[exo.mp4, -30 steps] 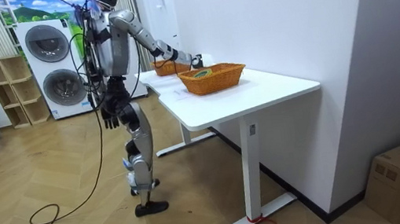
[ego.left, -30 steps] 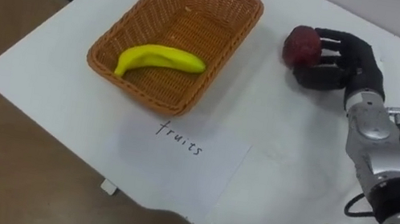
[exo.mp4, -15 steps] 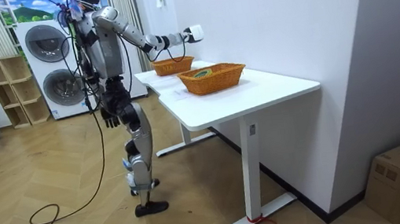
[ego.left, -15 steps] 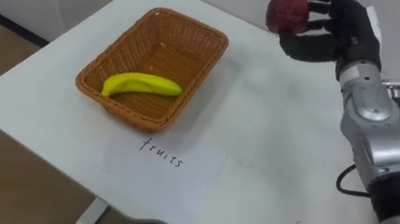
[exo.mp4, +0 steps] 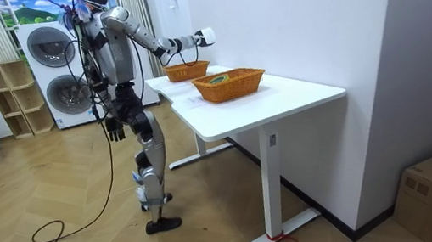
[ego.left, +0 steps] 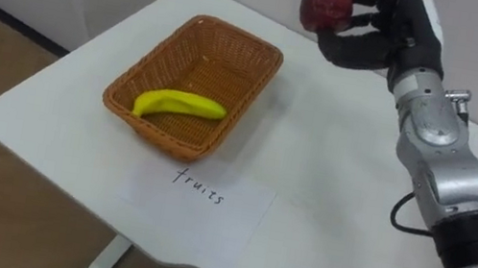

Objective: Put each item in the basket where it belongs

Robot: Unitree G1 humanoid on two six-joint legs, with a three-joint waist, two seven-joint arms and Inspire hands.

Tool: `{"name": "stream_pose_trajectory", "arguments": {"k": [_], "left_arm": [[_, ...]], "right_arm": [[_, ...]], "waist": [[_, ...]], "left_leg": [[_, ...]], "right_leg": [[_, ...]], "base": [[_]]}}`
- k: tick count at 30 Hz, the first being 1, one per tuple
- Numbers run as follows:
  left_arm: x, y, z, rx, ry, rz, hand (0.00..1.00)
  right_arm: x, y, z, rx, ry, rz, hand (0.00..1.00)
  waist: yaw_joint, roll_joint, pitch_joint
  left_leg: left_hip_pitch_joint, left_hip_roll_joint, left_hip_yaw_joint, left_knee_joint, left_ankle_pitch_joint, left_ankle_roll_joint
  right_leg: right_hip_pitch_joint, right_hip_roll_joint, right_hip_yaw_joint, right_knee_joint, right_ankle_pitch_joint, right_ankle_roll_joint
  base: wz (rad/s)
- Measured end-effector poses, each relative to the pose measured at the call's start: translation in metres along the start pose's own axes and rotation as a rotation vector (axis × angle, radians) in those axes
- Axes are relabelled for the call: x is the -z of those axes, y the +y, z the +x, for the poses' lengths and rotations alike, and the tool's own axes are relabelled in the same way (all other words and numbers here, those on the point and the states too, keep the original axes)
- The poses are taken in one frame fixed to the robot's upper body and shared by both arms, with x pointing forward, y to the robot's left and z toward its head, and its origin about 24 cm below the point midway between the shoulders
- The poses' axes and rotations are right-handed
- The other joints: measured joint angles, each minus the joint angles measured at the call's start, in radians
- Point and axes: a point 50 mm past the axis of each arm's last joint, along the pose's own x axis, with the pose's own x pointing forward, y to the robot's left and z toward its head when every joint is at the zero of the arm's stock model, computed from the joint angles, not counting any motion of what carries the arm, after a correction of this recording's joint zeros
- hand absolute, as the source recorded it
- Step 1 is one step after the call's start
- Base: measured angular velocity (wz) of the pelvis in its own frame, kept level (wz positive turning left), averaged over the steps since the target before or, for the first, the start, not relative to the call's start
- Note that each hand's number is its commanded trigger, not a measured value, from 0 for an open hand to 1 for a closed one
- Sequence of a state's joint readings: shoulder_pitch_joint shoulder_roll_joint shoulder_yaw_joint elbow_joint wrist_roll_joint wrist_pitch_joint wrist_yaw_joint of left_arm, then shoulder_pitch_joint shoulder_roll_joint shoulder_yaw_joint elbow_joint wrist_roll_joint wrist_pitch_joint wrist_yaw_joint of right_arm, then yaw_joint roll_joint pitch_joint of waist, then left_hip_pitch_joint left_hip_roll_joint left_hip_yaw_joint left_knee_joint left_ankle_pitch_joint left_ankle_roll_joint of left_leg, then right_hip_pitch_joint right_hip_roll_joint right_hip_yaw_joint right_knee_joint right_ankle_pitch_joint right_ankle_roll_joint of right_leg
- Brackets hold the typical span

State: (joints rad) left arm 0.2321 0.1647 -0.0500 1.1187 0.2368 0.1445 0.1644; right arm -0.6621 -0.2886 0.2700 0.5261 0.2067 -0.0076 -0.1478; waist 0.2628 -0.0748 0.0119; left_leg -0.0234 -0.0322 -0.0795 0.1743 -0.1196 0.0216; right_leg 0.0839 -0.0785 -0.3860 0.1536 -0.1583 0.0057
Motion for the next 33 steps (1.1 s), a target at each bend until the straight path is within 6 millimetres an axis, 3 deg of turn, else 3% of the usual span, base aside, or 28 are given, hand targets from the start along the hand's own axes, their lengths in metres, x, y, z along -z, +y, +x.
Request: {"name": "stream_pose_trajectory", "arguments": {"k": [12, 18, 26, 33], "left_arm": [[-0.006, 0.003, 0.000, 0.005, -0.025, 0.059, 0.00], [-0.008, 0.004, 0.000, 0.000, -0.033, 0.049, 0.00], [-0.008, 0.005, 0.000, 0.006, -0.028, 0.032, 0.00], [-0.008, 0.006, 0.000, 0.001, -0.027, 0.032, 0.00]], "right_arm": [[-0.005, 0.018, -0.001, -0.091, -0.024, -0.135, 1.00], [-0.003, 0.043, -0.005, -0.195, -0.022, -0.180, 1.00], [0.006, 0.061, -0.011, -0.282, 0.022, -0.218, 1.00], [0.021, 0.063, -0.019, -0.292, 0.067, -0.206, 1.00]], "waist": [[0.042, -0.007, -0.0021], [0.051, -0.011, -0.0022], [0.077, -0.015, -0.0011], [0.100, -0.025, -0.0028]], "left_leg": [[-0.004, -0.009, -0.021, -0.007, -0.003, 0.003], [-0.003, -0.013, -0.022, -0.005, -0.004, 0.005], [-0.003, -0.016, -0.024, -0.003, -0.007, 0.009], [-0.001, -0.018, -0.027, -0.006, -0.007, 0.009]], "right_leg": [[0.003, -0.007, -0.031, -0.001, -0.004, 0.006], [0.006, -0.008, -0.033, 0.004, -0.005, 0.008], [0.015, -0.009, -0.031, 0.004, -0.007, 0.013], [0.018, -0.008, -0.030, 0.001, -0.008, 0.014]], "base": [[0.05], [0.01], [0.02], [0.00]]}}
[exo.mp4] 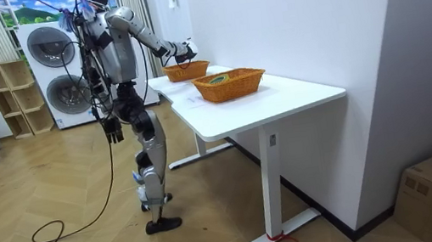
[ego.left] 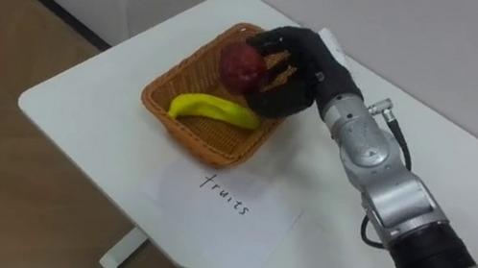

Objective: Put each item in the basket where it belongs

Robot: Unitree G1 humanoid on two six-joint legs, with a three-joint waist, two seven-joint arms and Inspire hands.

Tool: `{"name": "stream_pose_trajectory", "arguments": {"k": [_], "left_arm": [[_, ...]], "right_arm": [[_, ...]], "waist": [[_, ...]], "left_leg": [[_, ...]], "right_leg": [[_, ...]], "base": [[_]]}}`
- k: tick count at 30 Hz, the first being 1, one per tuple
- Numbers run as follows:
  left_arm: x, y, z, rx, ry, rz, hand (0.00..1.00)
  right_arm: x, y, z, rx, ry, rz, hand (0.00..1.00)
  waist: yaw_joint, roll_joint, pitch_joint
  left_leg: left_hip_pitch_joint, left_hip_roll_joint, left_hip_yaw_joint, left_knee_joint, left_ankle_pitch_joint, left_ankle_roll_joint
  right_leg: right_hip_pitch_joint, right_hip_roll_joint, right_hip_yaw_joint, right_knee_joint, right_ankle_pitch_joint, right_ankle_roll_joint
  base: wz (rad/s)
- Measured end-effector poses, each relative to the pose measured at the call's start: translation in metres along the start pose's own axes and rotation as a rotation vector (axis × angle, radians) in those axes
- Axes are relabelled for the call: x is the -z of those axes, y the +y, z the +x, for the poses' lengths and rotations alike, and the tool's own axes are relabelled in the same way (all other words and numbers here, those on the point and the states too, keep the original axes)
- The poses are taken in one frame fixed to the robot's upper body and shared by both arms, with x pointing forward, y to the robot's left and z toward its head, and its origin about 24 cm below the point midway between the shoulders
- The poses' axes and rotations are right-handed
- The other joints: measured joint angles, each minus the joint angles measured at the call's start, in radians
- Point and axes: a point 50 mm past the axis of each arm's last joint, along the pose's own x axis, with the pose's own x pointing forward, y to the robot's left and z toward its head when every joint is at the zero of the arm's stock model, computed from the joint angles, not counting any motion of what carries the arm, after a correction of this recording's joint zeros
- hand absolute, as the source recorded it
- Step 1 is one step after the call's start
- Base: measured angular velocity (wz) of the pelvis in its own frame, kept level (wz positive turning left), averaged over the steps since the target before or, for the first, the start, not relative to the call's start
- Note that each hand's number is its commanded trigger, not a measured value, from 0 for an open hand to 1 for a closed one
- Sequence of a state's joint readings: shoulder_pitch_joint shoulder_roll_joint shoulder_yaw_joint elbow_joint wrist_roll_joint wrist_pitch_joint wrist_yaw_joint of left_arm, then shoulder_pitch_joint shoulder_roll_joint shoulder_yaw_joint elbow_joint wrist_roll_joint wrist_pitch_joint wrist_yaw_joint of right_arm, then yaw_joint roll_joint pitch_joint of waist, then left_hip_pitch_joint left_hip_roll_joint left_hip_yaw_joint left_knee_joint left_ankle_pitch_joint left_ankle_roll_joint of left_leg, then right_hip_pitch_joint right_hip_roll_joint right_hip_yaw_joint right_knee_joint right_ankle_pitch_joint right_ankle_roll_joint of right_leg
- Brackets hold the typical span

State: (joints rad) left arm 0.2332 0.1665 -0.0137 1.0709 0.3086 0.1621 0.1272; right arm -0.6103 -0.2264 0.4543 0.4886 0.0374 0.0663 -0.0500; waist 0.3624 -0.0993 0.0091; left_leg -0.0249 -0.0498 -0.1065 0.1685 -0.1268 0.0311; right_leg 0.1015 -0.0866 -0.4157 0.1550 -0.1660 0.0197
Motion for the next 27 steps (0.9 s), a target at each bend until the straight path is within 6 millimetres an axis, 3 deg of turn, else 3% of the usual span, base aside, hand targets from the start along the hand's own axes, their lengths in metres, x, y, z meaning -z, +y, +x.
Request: {"name": "stream_pose_trajectory", "arguments": {"k": [20, 23, 25, 27], "left_arm": [[-0.002, 0.003, 0.000, -0.013, -0.005, 0.007, 0.00], [-0.002, 0.003, 0.000, -0.013, -0.005, 0.007, 0.00], [-0.002, 0.003, 0.000, -0.013, -0.005, 0.007, 0.00], [-0.002, 0.003, 0.000, -0.013, -0.005, 0.007, 0.00]], "right_arm": [[0.000, 0.016, 0.000, -0.086, 0.008, -0.014, 1.00], [0.001, 0.017, 0.000, -0.093, 0.020, -0.014, 0.82], [0.001, 0.017, 0.000, -0.097, 0.020, -0.014, 0.64], [0.001, 0.017, 0.000, -0.098, 0.020, -0.013, 0.54]], "waist": [[0.005, -0.012, 0.0031], [0.005, -0.012, 0.0033], [0.005, -0.012, 0.0029], [0.005, -0.013, 0.0028]], "left_leg": [[-0.002, -0.001, -0.009, -0.001, 0.000, 0.000], [-0.002, -0.001, -0.009, -0.001, 0.000, 0.000], [-0.002, -0.001, -0.009, -0.001, 0.000, 0.000], [-0.002, -0.001, -0.009, -0.001, -0.001, 0.000]], "right_leg": [[0.001, 0.001, -0.006, -0.002, -0.001, 0.001], [0.001, 0.001, -0.006, -0.002, -0.001, 0.001], [0.001, 0.001, -0.006, -0.002, -0.001, 0.001], [0.001, 0.001, -0.007, -0.002, -0.001, 0.001]], "base": [[0.00], [0.00], [0.00], [0.00]]}}
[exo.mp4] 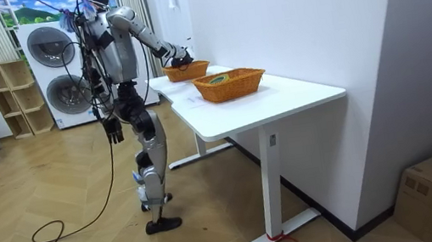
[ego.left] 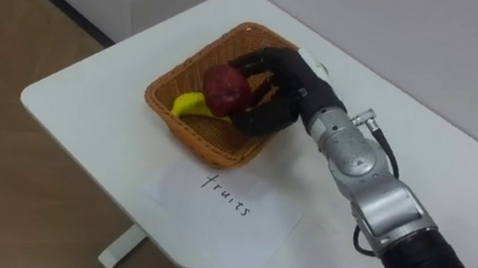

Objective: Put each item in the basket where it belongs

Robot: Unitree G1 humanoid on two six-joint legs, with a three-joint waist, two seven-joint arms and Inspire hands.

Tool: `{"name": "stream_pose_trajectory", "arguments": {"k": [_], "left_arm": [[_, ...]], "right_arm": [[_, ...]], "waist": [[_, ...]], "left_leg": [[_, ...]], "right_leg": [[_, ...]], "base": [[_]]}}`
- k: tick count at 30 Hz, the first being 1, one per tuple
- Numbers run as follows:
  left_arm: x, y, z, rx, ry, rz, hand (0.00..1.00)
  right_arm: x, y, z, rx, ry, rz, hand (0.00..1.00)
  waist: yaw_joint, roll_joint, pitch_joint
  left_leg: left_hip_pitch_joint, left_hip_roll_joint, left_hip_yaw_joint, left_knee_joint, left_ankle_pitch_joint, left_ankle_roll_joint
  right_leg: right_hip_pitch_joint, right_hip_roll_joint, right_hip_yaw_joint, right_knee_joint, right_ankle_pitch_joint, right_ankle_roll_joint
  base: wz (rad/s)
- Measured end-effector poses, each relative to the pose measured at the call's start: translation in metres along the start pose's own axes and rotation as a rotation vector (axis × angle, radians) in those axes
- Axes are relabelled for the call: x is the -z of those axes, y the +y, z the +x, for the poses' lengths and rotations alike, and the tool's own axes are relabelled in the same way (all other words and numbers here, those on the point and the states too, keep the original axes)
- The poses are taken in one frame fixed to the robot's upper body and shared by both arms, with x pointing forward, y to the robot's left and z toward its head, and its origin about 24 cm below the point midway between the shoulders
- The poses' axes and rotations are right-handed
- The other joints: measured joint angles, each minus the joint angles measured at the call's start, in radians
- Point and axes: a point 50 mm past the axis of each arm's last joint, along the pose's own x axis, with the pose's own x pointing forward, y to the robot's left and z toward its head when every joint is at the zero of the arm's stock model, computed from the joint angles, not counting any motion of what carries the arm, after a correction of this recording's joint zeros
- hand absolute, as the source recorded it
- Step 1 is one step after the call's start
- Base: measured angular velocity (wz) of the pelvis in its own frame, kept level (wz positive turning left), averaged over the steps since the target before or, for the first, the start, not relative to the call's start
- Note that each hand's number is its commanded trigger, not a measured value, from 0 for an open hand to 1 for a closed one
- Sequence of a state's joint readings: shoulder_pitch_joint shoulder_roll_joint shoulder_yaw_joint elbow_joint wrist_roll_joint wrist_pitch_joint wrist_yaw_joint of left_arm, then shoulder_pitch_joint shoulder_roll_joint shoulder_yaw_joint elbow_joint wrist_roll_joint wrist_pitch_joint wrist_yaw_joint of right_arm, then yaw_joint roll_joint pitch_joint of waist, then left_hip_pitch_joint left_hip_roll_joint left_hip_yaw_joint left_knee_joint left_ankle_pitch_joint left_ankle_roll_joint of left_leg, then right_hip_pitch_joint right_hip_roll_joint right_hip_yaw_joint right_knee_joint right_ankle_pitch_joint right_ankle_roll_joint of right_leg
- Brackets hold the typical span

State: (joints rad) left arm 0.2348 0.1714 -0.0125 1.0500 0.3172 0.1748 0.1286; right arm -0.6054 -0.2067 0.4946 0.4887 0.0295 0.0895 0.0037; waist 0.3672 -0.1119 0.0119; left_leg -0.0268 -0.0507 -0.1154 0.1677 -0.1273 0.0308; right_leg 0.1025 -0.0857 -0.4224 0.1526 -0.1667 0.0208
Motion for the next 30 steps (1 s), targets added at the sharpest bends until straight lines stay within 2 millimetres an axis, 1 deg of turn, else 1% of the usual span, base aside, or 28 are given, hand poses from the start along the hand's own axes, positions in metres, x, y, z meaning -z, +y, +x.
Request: {"name": "stream_pose_trajectory", "arguments": {"k": [1, 2, 3, 6, 12, 27, 30], "left_arm": [[0.0000, 0.0000, 0.0000, 0.000, 0.000, 0.000, 0.00], [0.0000, 0.0000, 0.0000, 0.000, 0.000, 0.000, 0.00], [0.0000, 0.0000, 0.0000, 0.000, 0.000, 0.000, 0.00], [-0.0003, 0.0000, 0.0000, 0.000, -0.001, 0.000, 0.00], [-0.0015, 0.0004, -0.0001, -0.001, -0.007, -0.001, 0.00], [-0.0019, 0.0007, -0.0001, -0.002, -0.010, -0.004, 0.00], [-0.0014, 0.0011, -0.0001, -0.002, -0.008, -0.008, 0.00]], "right_arm": [[-0.0001, 0.0002, 0.0000, 0.000, 0.000, 0.001, 0.44], [-0.0004, 0.0007, 0.0002, -0.001, -0.001, 0.002, 0.24], [-0.0006, 0.0012, 0.0003, -0.002, -0.002, 0.003, 0.16], [-0.0017, 0.0033, 0.0008, -0.007, -0.005, 0.009, 0.00], [-0.0022, 0.0043, 0.0010, -0.011, -0.007, 0.012, 0.00], [-0.0023, 0.0041, 0.0011, -0.012, -0.007, 0.011, 0.00], [-0.0022, 0.0031, 0.0010, -0.007, -0.007, 0.005, 0.00]], "waist": [[0.000, 0.000, -0.0001], [0.000, -0.001, -0.0001], [0.000, -0.001, 0.0000], [0.000, -0.005, 0.0006], [0.000, -0.010, 0.0029], [0.000, -0.010, 0.0028], [-0.004, -0.011, 0.0021]], "left_leg": [[0.000, 0.000, 0.000, 0.000, 0.000, 0.000], [0.000, 0.000, 0.001, 0.000, 0.000, 0.000], [0.000, 0.000, 0.001, 0.000, 0.000, 0.000], [0.000, 0.000, 0.001, 0.001, 0.000, 0.000], [0.000, 0.000, 0.000, 0.001, 0.000, 0.000], [0.000, 0.000, -0.001, 0.001, 0.000, 0.000], [0.001, -0.001, 0.000, 0.001, 0.000, 0.000]], "right_leg": [[0.000, 0.000, 0.000, 0.000, 0.000, 0.000], [0.000, 0.000, -0.001, 0.000, 0.000, 0.000], [0.000, 0.000, -0.001, 0.000, 0.000, 0.000], [0.000, 0.000, -0.002, 0.000, 0.000, 0.000], [0.000, 0.000, -0.002, 0.000, 0.000, 0.000], [0.000, 0.000, 0.001, 0.000, 0.000, 0.000], [0.001, 0.000, 0.002, 0.000, 0.000, 0.000]], "base": [[0.00], [0.00], [0.00], [0.00], [0.00], [0.00], [0.00]]}}
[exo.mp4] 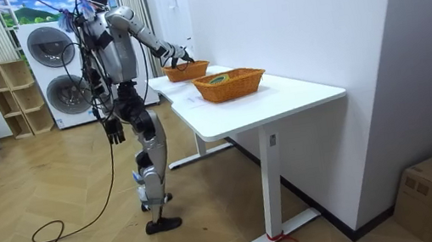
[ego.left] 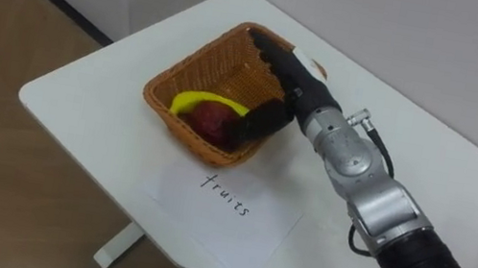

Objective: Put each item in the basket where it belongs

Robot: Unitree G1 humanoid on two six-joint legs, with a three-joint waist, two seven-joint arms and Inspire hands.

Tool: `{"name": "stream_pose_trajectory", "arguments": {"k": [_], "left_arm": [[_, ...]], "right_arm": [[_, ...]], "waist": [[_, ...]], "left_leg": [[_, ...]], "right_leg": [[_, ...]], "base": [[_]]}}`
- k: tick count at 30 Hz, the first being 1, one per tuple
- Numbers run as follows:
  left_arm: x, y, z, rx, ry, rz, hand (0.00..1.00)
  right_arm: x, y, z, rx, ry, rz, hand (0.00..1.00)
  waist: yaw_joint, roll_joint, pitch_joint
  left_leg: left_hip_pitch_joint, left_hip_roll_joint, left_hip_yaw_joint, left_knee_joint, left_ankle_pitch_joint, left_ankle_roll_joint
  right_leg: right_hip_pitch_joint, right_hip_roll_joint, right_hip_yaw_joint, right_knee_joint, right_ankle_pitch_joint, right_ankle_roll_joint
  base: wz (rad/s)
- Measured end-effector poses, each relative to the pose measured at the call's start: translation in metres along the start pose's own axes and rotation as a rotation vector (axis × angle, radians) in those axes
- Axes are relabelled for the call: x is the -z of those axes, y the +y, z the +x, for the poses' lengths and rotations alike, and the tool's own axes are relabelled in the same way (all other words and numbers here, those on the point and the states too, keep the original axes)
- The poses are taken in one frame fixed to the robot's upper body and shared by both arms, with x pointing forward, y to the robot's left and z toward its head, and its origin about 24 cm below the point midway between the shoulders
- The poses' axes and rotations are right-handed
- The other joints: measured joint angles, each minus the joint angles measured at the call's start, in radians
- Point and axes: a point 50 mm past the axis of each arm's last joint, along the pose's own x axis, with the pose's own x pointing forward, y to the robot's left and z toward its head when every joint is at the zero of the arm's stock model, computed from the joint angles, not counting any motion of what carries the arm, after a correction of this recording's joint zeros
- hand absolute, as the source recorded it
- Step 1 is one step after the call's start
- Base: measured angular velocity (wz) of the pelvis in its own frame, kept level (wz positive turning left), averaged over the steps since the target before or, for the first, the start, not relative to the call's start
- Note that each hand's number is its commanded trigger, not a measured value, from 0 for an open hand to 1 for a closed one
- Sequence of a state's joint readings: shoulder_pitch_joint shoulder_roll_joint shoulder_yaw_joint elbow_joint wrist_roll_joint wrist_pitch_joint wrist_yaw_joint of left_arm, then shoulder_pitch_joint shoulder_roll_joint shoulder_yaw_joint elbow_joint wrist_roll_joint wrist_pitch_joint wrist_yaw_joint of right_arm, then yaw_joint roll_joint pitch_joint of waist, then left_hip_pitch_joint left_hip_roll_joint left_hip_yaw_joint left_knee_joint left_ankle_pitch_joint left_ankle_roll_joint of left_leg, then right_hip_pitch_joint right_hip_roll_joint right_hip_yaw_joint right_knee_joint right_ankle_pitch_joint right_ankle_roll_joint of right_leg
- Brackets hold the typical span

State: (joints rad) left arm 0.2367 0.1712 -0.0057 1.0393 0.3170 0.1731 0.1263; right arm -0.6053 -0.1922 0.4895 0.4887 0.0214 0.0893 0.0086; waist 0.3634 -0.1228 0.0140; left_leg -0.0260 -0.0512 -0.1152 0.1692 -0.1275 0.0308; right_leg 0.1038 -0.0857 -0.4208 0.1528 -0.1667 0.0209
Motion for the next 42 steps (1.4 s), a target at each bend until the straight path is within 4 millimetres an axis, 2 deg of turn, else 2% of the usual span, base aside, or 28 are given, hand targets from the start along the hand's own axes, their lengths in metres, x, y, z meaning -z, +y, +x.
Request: {"name": "stream_pose_trajectory", "arguments": {"k": [4, 5, 7, 13, 15, 17, 20, 24, 28, 29, 32, 36, 38, 42], "left_arm": [[0.001, 0.000, 0.000, 0.011, 0.004, -0.003, 0.00], [0.001, 0.001, 0.000, 0.018, 0.003, -0.003, 0.00], [0.000, 0.001, 0.000, 0.025, 0.002, -0.003, 0.00], [0.001, 0.002, 0.000, 0.022, 0.005, -0.031, 0.00], [0.002, 0.003, 0.001, 0.019, 0.006, -0.041, 0.00], [0.000, 0.005, 0.001, 0.011, 0.005, -0.061, 0.00], [0.001, 0.007, 0.001, 0.003, 0.009, -0.079, 0.00], [0.002, 0.009, 0.002, -0.007, 0.002, -0.097, 0.00], [0.008, 0.007, 0.001, -0.001, 0.015, -0.093, 0.00], [0.010, 0.007, 0.000, -0.002, 0.020, -0.092, 0.00], [0.010, 0.009, 0.001, -0.014, 0.017, -0.092, 0.00], [0.011, 0.009, 0.001, -0.028, 0.016, -0.091, 0.00], [0.010, 0.009, 0.000, -0.031, 0.006, -0.092, 0.00], [0.014, 0.008, 0.000, -0.029, 0.012, -0.092, 0.00]], "right_arm": [[-0.001, -0.003, 0.000, 0.015, -0.005, 0.012, 0.00], [-0.003, -0.004, -0.001, 0.019, -0.015, 0.009, 0.00], [-0.010, -0.009, -0.002, 0.031, -0.047, 0.004, 0.00], [-0.027, -0.040, -0.009, 0.148, -0.134, 0.024, 0.00], [-0.032, -0.048, -0.012, 0.178, -0.156, 0.025, 0.00], [-0.045, -0.060, -0.018, 0.221, -0.217, 0.027, 0.00], [-0.055, -0.080, -0.027, 0.288, -0.277, 0.074, 0.00], [-0.057, -0.103, -0.037, 0.358, -0.308, 0.111, 0.00], [-0.055, -0.114, -0.042, 0.410, -0.313, 0.151, 0.00], [-0.054, -0.114, -0.043, 0.415, -0.314, 0.159, 0.00], [-0.050, -0.115, -0.054, 0.449, -0.329, 0.179, 0.00], [-0.046, -0.119, -0.060, 0.488, -0.334, 0.215, 0.00], [-0.044, -0.126, -0.065, 0.539, -0.333, 0.236, 0.00], [-0.045, -0.140, -0.074, 0.622, -0.354, 0.260, 0.00]], "waist": [[-0.005, 0.000, -0.0002], [-0.009, -0.004, -0.0030], [-0.014, -0.002, -0.0018], [-0.033, -0.004, -0.0029], [-0.049, -0.003, -0.0019], [-0.075, -0.001, -0.0010], [-0.093, 0.004, 0.0011], [-0.119, 0.009, 0.0006], [-0.168, 0.024, -0.0137], [-0.179, 0.034, -0.0111], [-0.204, 0.039, -0.0107], [-0.227, 0.039, -0.0113], [-0.237, 0.033, -0.0163], [-0.275, 0.029, -0.0195]], "left_leg": [[0.001, 0.000, 0.000, 0.000, 0.000, 0.000], [0.000, 0.000, 0.000, 0.000, 0.000, 0.000], [0.000, 0.000, -0.002, 0.001, 0.000, 0.000], [0.013, 0.001, 0.002, 0.002, 0.000, 0.000], [0.017, 0.001, 0.002, 0.001, -0.001, 0.001], [0.020, 0.002, 0.007, 0.001, -0.003, 0.002], [0.036, 0.002, 0.013, 0.001, -0.004, 0.002], [0.054, 0.003, 0.024, 0.000, -0.007, 0.005], [0.065, 0.005, 0.047, 0.001, -0.011, 0.007], [0.074, 0.008, 0.056, 0.001, -0.013, 0.008], [0.084, 0.008, 0.060, 0.000, -0.015, 0.008], [0.092, 0.018, 0.092, 0.002, -0.022, 0.006], [0.092, 0.023, 0.109, 0.002, -0.023, 0.005], [0.097, 0.023, 0.112, 0.000, -0.024, 0.006]], "right_leg": [[0.001, -0.001, 0.000, 0.000, 0.000, 0.000], [0.001, -0.001, -0.001, 0.000, 0.000, 0.000], [0.001, -0.001, -0.002, 0.000, 0.000, 0.000], [0.004, -0.001, 0.006, 0.000, 0.000, 0.000], [0.012, -0.001, 0.006, 0.000, 0.000, 0.000], [0.016, -0.001, 0.010, 0.000, 0.000, 0.000], [0.027, -0.002, 0.013, 0.001, 0.000, 0.000], [0.040, -0.001, 0.035, 0.000, -0.001, 0.001], [0.042, 0.000, 0.063, 0.004, 0.001, 0.003], [0.045, 0.000, 0.069, 0.006, 0.001, 0.003], [0.054, 0.001, 0.077, 0.006, 0.001, 0.003], [0.048, 0.007, 0.103, 0.016, 0.001, 0.003], [0.039, 0.010, 0.123, 0.017, 0.003, -0.001], [0.040, 0.012, 0.133, 0.018, 0.004, -0.001]], "base": [[0.00], [0.00], [0.00], [-0.02], [0.01], [0.00], [-0.08], [-0.09], [-0.17], [-0.19], [-0.08], [-0.23], [-0.24], [-0.07]]}}
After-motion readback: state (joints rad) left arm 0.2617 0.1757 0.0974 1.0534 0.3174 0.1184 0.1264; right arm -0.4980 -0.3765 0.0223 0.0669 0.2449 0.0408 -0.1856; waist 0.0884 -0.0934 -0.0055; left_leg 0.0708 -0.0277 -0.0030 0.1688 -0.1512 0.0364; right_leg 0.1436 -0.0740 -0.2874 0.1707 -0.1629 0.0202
